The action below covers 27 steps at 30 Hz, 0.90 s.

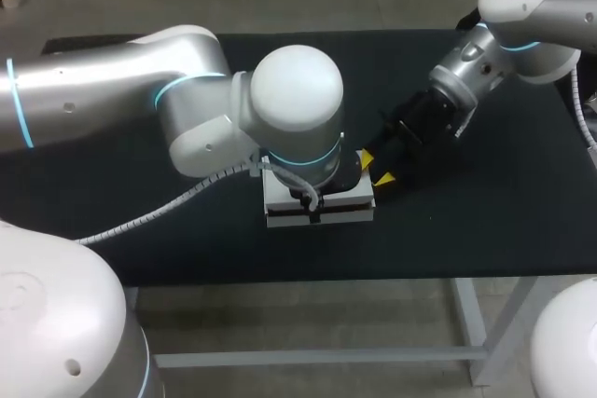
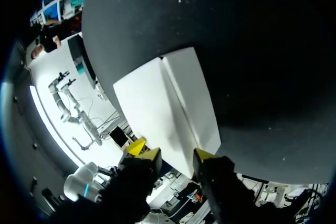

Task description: Assemble the packaging by folding the flat box into shape, placing the metal phone stand inside, and closing the box properly

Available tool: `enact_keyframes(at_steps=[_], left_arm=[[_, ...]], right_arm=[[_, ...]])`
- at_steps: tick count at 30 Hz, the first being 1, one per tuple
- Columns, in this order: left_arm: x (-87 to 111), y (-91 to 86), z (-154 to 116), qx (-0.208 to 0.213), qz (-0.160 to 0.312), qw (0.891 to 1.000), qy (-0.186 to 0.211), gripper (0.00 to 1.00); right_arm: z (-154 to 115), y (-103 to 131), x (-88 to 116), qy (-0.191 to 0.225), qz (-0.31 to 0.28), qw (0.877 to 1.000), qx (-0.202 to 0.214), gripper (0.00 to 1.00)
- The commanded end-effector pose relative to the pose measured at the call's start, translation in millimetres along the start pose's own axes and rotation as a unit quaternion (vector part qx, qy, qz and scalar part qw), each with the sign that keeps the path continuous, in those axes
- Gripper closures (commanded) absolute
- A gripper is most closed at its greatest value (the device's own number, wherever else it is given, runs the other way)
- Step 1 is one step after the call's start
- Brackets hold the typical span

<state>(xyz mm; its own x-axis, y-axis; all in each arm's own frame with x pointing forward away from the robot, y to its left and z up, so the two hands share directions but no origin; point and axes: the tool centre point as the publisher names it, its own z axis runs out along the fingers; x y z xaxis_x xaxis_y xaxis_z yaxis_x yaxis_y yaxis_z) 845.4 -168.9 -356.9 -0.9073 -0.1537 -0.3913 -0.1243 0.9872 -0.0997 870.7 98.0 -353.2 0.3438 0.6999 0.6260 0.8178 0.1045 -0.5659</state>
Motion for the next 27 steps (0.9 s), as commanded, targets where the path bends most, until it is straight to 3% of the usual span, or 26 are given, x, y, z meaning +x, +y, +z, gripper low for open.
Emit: enact_keyframes(at_steps=[1,8,12,27], left_arm=[[3.8,-1.4,1.9,-0.002,0.000,1.000,-0.002,0.71],[5.6,-1.1,2.8,-0.002,-0.001,1.000,0.000,0.70],[6.6,-0.8,2.9,0.000,-0.002,1.000,0.001,0.68],[10.2,-0.2,2.8,0.004,-0.002,1.000,0.006,0.66]], right_arm=[[0.0,-2.0,-0.5,0.001,-0.001,1.000,-0.003,0.56],[-5.5,-8.0,-0.7,0.007,-0.005,1.000,-0.015,0.62],[-9.9,-13.1,0.2,0.014,-0.011,0.999,-0.028,0.99],[6.9,-19.8,9.0,-0.007,-0.051,0.998,-0.032,1.00]])
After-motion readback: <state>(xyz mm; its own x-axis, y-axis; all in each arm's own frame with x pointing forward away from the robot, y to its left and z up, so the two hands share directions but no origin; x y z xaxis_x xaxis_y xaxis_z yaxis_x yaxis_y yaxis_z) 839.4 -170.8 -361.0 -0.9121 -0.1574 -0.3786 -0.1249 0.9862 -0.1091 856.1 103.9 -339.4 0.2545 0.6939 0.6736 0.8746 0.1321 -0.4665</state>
